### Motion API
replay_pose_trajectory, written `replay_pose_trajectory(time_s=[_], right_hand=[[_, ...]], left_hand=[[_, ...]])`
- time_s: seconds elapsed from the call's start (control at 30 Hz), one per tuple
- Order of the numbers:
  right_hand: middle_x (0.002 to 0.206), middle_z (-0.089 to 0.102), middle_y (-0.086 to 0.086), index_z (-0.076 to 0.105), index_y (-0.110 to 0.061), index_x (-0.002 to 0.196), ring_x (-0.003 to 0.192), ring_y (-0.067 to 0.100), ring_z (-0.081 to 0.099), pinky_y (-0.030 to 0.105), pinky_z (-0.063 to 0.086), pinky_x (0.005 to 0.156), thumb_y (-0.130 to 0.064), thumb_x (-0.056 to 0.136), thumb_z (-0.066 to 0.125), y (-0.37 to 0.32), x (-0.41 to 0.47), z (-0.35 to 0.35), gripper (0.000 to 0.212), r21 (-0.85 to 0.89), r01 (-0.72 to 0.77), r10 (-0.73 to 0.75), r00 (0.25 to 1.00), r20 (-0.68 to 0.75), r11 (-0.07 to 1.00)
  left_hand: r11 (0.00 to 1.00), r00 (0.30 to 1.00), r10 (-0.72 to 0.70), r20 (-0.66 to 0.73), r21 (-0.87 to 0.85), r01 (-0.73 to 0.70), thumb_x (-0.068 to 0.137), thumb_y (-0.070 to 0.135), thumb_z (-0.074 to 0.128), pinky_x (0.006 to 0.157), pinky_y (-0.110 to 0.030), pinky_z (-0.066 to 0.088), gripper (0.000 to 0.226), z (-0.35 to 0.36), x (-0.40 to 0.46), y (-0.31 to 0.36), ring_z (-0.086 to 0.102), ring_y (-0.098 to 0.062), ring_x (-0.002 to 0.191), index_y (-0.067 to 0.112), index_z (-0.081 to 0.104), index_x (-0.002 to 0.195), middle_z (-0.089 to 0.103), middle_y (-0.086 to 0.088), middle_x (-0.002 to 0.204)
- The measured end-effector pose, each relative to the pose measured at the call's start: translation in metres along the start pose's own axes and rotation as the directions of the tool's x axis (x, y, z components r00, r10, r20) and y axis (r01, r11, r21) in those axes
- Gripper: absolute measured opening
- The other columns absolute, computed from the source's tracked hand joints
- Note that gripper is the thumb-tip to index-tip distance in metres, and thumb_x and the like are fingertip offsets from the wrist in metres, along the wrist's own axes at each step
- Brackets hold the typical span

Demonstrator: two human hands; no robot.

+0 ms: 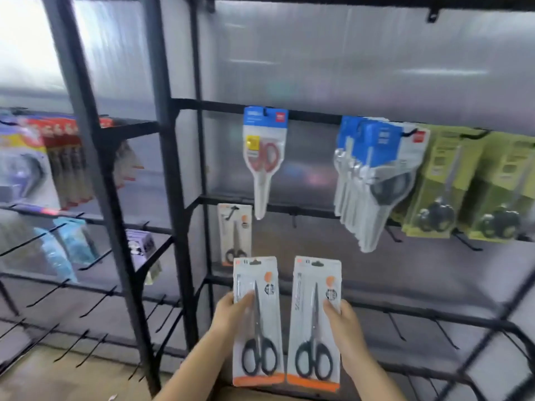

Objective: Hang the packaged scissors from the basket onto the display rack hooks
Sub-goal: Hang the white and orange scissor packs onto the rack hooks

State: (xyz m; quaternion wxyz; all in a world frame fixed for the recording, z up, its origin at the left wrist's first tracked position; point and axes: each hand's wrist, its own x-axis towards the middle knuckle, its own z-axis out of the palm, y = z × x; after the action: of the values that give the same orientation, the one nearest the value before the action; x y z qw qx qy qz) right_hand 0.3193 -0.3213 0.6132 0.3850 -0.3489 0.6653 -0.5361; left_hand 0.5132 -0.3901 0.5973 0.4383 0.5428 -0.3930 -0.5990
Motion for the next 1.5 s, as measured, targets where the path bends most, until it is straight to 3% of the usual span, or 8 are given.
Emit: replay_pose_trajectory(time_s=[0.13,0.33,0.57,0.8,0.87,1.1,1.27,1.5], right_hand=[[0.112,0.059,0.0,0.054,-0.014,0.114,0.094,0.01,0.054,0.025,0.041,0.07,-0.023,0.098,0.047,-0.031,0.009,0.06,0.02,-0.022,0.09,-0.087,0.99,0.106,0.996],[0.124,0.058,0.009,0.052,-0.006,0.123,0.115,0.024,0.053,0.039,0.044,0.096,-0.028,0.098,0.047,-0.046,0.022,0.124,0.034,-0.063,0.139,-0.127,0.979,0.159,0.988],[0.13,0.054,0.007,0.047,-0.005,0.128,0.121,0.023,0.049,0.042,0.04,0.102,-0.032,0.098,0.045,-0.05,0.044,0.156,0.04,-0.096,0.17,-0.152,0.974,0.169,0.981],[0.092,0.056,0.017,0.05,0.002,0.102,0.089,0.03,0.056,0.035,0.046,0.073,-0.028,0.098,0.045,-0.053,0.069,0.179,0.031,-0.132,0.28,-0.244,0.941,0.237,0.951],[0.08,0.052,0.003,0.048,-0.004,0.094,0.078,0.019,0.052,0.025,0.04,0.063,-0.027,0.099,0.044,-0.05,0.076,0.182,0.024,-0.134,0.299,-0.263,0.936,0.233,0.945],[0.075,0.048,-0.003,0.046,-0.004,0.093,0.066,0.005,0.046,0.009,0.033,0.051,-0.026,0.1,0.041,-0.042,0.1,0.187,0.024,-0.178,0.291,-0.263,0.951,0.164,0.94],[0.088,0.053,-0.001,0.048,-0.006,0.101,0.082,0.015,0.051,0.024,0.036,0.062,-0.029,0.1,0.04,-0.043,0.12,0.199,0.024,-0.169,0.261,-0.237,0.96,0.149,0.95],[0.085,0.048,0.002,0.041,-0.008,0.092,0.085,0.018,0.046,0.025,0.031,0.07,-0.028,0.1,0.04,-0.041,0.151,0.21,0.022,-0.257,0.278,-0.254,0.959,0.125,0.926]], left_hand=[[0.994,0.993,0.089,-0.08,-0.048,-0.093,0.091,0.017,0.061,0.08,-0.039,0.054,0.013,-0.052,0.012,0.027,0.067,-0.029,0.086,0.007,0.065,0.099,0.071,-0.011,0.091],[0.993,0.98,0.114,-0.16,-0.006,-0.117,0.091,0.019,0.061,0.081,-0.039,0.053,0.011,-0.105,0.013,0.034,0.066,-0.029,0.09,0.011,0.065,0.097,0.07,-0.011,0.098],[0.994,0.971,0.09,-0.223,-0.04,-0.101,0.091,0.017,0.06,0.068,-0.033,0.053,0.008,-0.122,0.014,0.029,0.066,-0.026,0.081,0.01,0.064,0.094,0.07,-0.011,0.092],[0.99,0.961,0.085,-0.263,-0.085,-0.111,0.093,0.018,0.057,0.057,-0.027,0.05,0.006,-0.117,0.021,0.038,0.066,-0.02,0.073,0.016,0.063,0.09,0.069,-0.005,0.085],[0.991,0.961,0.074,-0.268,-0.09,-0.101,0.093,0.019,0.057,0.053,-0.023,0.051,0.006,-0.119,0.026,0.038,0.066,-0.018,0.072,0.016,0.063,0.092,0.069,-0.004,0.085],[0.991,0.956,0.032,-0.291,-0.117,-0.069,0.09,0.022,0.061,0.069,-0.034,0.05,0.021,-0.119,0.044,0.036,0.064,-0.027,0.085,0.012,0.061,0.109,0.068,-0.01,0.098],[0.991,0.955,0.015,-0.295,-0.121,-0.053,0.089,0.022,0.063,0.082,-0.041,0.052,0.026,-0.119,0.055,0.033,0.065,-0.032,0.092,0.01,0.063,0.112,0.069,-0.015,0.104],[0.994,0.956,0.026,-0.292,-0.095,-0.057,0.091,0.02,0.06,0.051,-0.02,0.049,0.02,-0.122,0.058,0.034,0.066,-0.019,0.074,0.008,0.062,0.107,0.07,-0.009,0.093]])
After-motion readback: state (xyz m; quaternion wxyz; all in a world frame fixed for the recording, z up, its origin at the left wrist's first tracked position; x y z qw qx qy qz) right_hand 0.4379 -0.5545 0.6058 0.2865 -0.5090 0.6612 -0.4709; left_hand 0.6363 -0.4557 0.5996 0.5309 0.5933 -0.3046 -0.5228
